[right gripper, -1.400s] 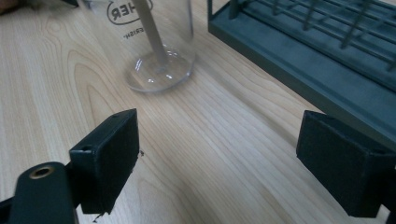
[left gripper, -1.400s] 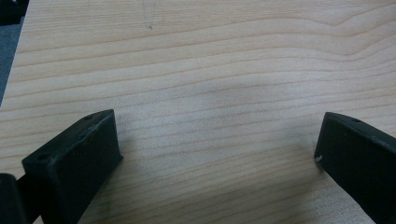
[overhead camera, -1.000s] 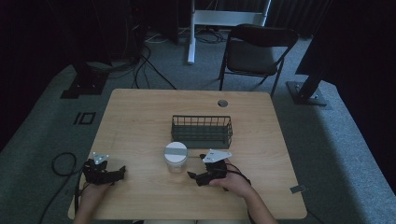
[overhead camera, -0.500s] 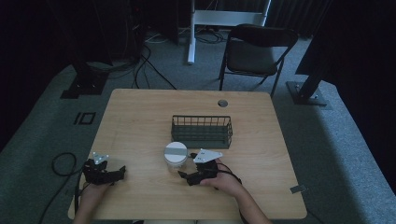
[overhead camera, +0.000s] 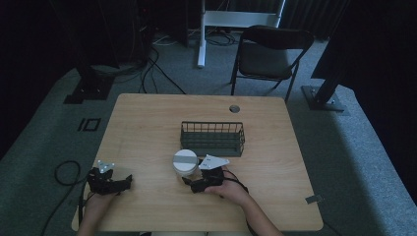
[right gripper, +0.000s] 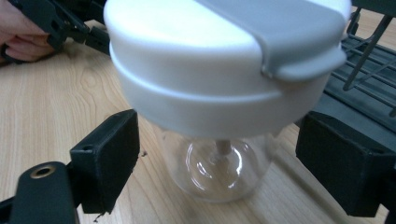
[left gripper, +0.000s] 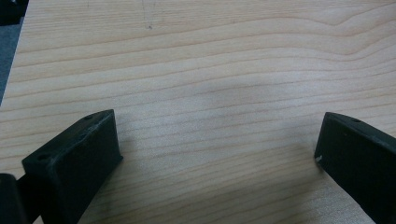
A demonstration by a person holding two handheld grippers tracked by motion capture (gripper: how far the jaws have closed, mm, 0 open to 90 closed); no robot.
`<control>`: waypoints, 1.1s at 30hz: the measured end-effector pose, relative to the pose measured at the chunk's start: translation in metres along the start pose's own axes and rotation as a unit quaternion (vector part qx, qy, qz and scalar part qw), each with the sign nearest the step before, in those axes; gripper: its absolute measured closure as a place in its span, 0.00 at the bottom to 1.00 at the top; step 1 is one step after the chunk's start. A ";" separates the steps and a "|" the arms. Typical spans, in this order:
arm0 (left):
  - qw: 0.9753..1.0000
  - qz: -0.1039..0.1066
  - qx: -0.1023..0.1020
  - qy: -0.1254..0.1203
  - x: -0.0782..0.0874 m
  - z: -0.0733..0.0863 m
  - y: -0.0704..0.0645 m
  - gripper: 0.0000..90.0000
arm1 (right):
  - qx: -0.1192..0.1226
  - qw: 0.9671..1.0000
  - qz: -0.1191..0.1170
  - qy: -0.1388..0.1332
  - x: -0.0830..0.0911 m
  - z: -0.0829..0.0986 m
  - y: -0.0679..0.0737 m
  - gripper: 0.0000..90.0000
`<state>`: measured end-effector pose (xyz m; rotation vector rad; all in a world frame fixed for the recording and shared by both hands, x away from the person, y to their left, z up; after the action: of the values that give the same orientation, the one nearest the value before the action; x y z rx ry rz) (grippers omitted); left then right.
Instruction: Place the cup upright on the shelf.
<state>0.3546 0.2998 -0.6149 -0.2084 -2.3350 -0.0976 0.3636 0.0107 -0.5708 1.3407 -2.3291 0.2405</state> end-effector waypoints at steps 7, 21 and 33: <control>1.000 0.000 0.000 0.000 0.000 0.000 0.000 0.00 | -0.001 1.000 -0.001 -0.005 -0.007 -0.002 0.003 0.15; 1.000 0.000 0.000 0.000 0.000 0.000 0.000 0.00 | -0.013 1.000 0.014 -0.007 -0.019 -0.004 0.002 0.16; 1.000 0.000 0.000 0.000 0.000 0.000 0.000 0.00 | -0.021 0.999 0.028 -0.007 -0.027 -0.006 0.002 0.19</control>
<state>0.3546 0.2998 -0.6149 -0.2086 -2.3349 -0.0973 0.3752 0.0346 -0.5777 1.2624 -2.3726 0.1984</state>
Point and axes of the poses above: each handheld gripper's, and its own axes: x roughly backward along the jaws, z roughly out of its underside, y roughly to its left, the point moved 9 cm from there along -x, roughly forward along the jaws, and after that the axes turned 1 degree about -y, right-handed, at the moved point
